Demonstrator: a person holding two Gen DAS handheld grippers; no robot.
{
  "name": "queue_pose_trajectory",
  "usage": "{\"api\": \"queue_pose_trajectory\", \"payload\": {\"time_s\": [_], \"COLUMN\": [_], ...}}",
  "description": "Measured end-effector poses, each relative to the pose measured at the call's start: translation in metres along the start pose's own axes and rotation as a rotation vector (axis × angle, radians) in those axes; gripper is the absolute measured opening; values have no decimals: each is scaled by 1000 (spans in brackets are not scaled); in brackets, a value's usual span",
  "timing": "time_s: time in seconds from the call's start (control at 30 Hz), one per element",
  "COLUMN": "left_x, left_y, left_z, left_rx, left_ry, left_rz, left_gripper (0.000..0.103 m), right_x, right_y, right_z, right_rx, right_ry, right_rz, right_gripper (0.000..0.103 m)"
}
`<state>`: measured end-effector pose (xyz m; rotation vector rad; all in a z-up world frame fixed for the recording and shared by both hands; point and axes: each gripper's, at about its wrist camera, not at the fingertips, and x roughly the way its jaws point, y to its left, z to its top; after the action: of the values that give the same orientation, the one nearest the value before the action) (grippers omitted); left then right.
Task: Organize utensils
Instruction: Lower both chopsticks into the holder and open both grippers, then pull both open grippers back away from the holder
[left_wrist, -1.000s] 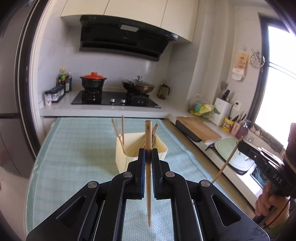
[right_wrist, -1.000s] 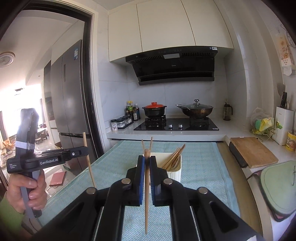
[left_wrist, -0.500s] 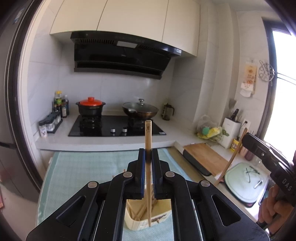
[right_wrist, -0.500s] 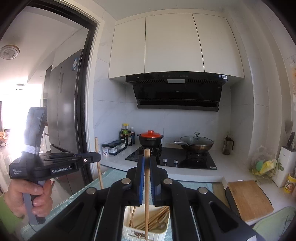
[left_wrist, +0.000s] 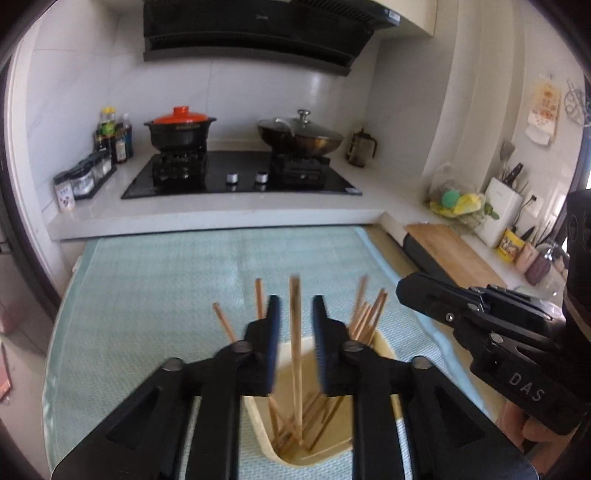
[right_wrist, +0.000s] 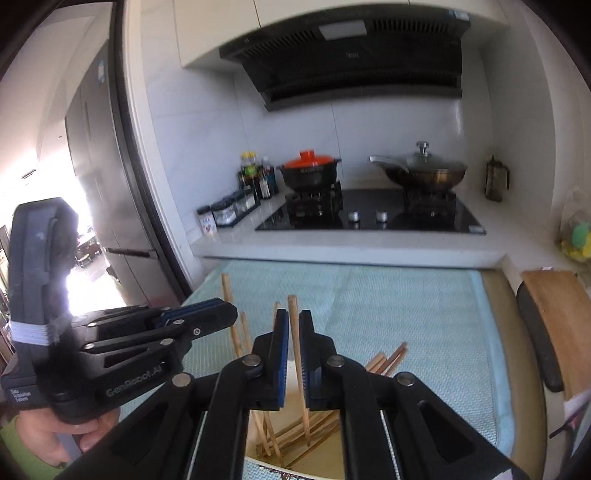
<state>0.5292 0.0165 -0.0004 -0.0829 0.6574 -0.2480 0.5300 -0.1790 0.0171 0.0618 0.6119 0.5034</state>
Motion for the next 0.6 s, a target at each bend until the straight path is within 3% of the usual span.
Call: {"api": "queue_pose_trajectory", "payload": {"time_s": [0.03,0.07,0.1,0.3,0.43,0.53,0.6], "left_x": [0,-5,-13,-65,-97,-121,-136], "left_y": [3,7,10,13,0,-10,-15], "left_z": [-4,-10,-14,-43,-68,-87,-96], "left_rx": [-3,-7,-7,25,39,28,10], "left_ry": [-1,-25,-53,-165,-215,-236,-234], "left_rz": [20,43,62,185,298,307,354], "left_gripper": [64,79,86,101,102,103,103], "right_x": [9,12,9,-43,-88,-120,-144], "right_y": [-6,-11,-16,-35,-22,-3,9], "right_z": [-2,-5,-8,-19,-39,-58,-73], "right_rx": [9,15,25,36,-32,-80,-93], "right_ry": [16,13,-14,-140,-211,-251,-281], "right_rz": [-15,-31,-52,-157,-256,-297,-296], "right_gripper": [20,47,66,73,80,87,88]}}
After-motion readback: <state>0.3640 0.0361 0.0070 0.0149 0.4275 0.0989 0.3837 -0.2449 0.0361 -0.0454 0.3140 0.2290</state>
